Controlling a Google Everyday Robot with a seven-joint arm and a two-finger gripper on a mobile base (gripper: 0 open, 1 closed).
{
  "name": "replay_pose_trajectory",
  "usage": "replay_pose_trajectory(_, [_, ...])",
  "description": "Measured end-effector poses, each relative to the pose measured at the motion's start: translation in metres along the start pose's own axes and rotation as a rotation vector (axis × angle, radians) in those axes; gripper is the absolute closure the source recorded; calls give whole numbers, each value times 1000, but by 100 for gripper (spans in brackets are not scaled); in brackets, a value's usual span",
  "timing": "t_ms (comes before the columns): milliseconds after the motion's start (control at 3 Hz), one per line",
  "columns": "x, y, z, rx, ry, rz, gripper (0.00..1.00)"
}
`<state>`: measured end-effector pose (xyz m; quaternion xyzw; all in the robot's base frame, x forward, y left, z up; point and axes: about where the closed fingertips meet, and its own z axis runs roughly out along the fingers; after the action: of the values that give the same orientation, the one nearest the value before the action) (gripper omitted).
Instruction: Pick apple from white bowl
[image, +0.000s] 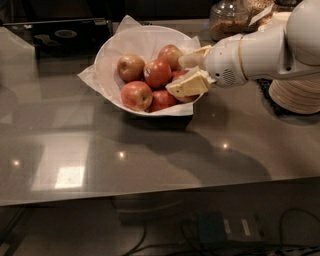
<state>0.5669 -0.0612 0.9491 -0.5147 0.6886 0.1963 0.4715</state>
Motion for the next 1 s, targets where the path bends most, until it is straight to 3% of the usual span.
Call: replay_pose_trajectory(1000, [18, -6, -4, 29, 20, 4, 35])
